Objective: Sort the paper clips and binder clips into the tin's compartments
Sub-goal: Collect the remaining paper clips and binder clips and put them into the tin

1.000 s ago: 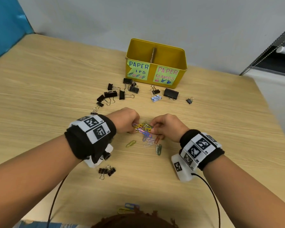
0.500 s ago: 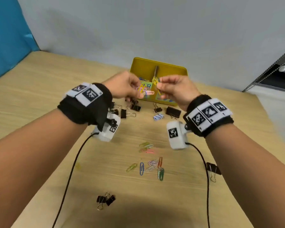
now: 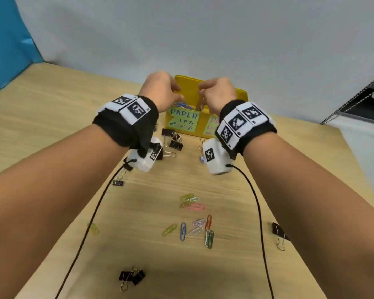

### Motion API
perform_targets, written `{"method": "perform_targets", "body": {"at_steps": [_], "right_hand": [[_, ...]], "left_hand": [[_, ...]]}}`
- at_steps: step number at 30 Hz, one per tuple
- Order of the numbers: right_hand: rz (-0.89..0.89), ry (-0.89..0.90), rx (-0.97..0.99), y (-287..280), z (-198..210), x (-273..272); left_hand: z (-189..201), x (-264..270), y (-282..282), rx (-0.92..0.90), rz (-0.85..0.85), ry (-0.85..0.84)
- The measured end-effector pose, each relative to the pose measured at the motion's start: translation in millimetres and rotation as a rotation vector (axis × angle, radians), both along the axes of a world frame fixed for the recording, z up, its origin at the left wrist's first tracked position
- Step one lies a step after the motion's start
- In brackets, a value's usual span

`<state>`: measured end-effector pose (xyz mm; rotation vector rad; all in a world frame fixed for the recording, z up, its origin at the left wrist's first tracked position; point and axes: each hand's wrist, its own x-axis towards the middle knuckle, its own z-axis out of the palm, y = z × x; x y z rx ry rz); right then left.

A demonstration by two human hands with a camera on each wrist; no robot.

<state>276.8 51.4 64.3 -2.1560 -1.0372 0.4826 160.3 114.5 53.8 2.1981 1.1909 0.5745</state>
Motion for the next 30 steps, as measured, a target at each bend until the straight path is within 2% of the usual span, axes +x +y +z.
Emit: {"method": "perform_targets", "body": {"at_steps": [2, 3, 6, 8, 14, 17, 23, 28, 30], "right_hand": [[0.03, -0.061, 0.055, -27, -5, -9], [0.093, -0.099, 0.004, -43, -10, -14], [0.423, -0.198, -0.403, -88, -37, -31], [0.588, -0.207, -0.556, -112, -57, -40], [0.668, -0.183, -0.516, -161, -80, -54], [0.669, -0.178, -0.525, -182, -78, -54], [0.552, -0.148, -0.562, -219, -81, -56], [0.543, -0.171, -0.463, -207, -88, -70], [0.552, -0.194, -0.431, -199, -90, -74]], "left_hand": [[-6, -16, -17, 0.012, -0.072, -0.001], [-11, -24, -28, -0.02, -0.148, 0.043], [-39, -45, -63, -0.149, -0.47, 0.337], [-59, -52, -87, -0.176, -0.603, 0.49], [-74, -66, -129, -0.2, -0.749, 0.549], [-71, -80, -132, -0.208, -0.751, 0.589], [-59, -136, -86, -0.196, -0.5, 0.55], [-63, -156, -85, -0.381, -0.494, 0.778], [-69, -156, -92, -0.444, -0.475, 0.808]]}}
